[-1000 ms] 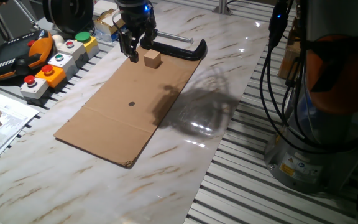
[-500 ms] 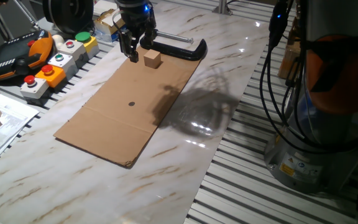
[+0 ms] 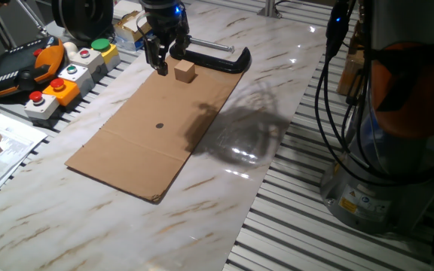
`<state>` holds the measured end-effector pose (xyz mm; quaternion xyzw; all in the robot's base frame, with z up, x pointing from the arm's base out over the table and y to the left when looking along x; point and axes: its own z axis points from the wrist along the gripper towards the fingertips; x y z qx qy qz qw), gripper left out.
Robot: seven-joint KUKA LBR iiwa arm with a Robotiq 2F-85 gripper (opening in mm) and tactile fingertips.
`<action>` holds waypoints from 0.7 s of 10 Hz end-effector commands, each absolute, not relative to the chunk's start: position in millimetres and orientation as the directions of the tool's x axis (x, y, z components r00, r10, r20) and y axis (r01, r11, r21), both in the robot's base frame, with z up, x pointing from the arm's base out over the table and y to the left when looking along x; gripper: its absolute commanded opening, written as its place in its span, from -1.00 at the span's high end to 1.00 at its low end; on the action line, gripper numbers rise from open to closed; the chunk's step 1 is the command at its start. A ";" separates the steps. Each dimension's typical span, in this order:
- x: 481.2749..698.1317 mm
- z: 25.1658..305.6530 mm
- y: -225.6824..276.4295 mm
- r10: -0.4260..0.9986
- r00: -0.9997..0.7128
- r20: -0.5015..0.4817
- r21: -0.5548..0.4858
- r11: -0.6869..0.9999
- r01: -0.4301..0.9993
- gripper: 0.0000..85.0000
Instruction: Hold a small block with the gripper and sweep it from left to right on the table
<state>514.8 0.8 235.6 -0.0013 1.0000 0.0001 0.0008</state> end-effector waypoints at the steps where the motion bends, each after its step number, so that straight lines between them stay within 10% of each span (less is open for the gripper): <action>1: 514.9 235.7 0.7 0.073 -0.997 -0.007 -0.070 0.995 0.073 0.98; 7: 515.6 237.3 -1.1 0.077 -0.997 0.005 -0.067 0.995 0.076 0.98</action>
